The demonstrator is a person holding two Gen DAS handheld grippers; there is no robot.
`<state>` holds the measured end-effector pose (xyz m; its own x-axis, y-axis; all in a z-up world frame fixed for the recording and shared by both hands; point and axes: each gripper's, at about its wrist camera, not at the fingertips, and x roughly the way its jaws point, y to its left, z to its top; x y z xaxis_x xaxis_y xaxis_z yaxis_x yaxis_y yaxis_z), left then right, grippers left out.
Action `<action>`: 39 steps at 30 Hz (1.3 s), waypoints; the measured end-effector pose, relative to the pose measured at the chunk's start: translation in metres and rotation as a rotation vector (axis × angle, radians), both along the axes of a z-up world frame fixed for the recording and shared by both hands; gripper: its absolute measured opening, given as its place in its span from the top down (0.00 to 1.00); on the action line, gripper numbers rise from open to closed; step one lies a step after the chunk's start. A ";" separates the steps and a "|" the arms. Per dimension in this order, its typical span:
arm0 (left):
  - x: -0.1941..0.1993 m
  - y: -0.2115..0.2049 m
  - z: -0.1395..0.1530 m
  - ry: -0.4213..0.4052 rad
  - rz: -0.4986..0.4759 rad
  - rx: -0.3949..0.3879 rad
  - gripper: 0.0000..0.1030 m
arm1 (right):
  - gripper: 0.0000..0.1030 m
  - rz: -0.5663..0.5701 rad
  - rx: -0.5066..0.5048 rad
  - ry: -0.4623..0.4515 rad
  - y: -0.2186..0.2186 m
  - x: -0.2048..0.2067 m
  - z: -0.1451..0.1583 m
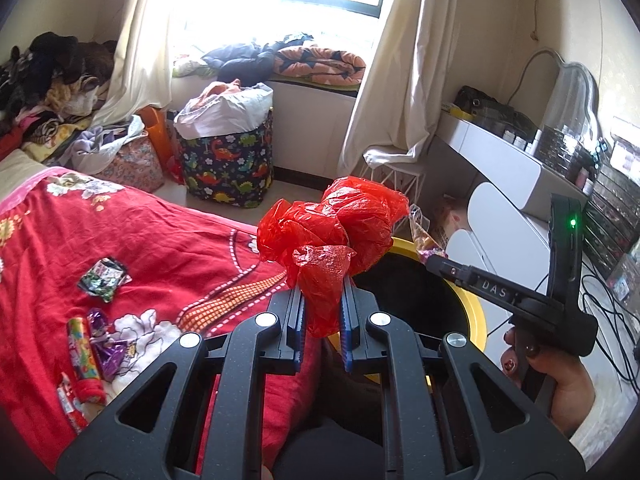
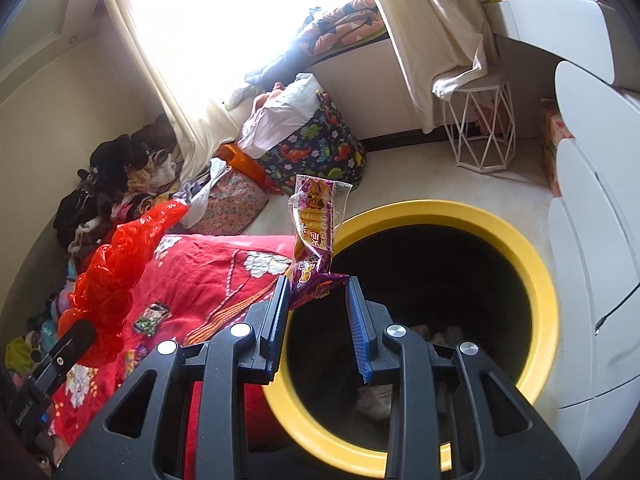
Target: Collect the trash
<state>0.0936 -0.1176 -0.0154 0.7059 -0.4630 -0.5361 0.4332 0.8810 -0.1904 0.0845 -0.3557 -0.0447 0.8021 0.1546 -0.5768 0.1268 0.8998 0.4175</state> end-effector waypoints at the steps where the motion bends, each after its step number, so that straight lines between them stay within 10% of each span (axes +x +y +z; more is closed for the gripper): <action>1: 0.000 -0.002 -0.001 0.001 -0.006 0.002 0.92 | 0.73 -0.005 -0.005 0.001 -0.002 0.000 -0.001; 34: 0.021 -0.095 -0.069 0.136 -0.159 0.196 0.92 | 0.73 -0.151 0.029 0.112 -0.060 -0.005 -0.037; 39: 0.029 -0.104 -0.076 0.176 -0.174 0.181 0.81 | 0.59 -0.172 0.089 0.130 -0.069 -0.003 -0.044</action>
<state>0.1223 -0.2211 -0.0911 0.5132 -0.4549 -0.7278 0.5551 0.8227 -0.1228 0.0813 -0.4251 -0.0889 0.7409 0.0768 -0.6672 0.3328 0.8209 0.4641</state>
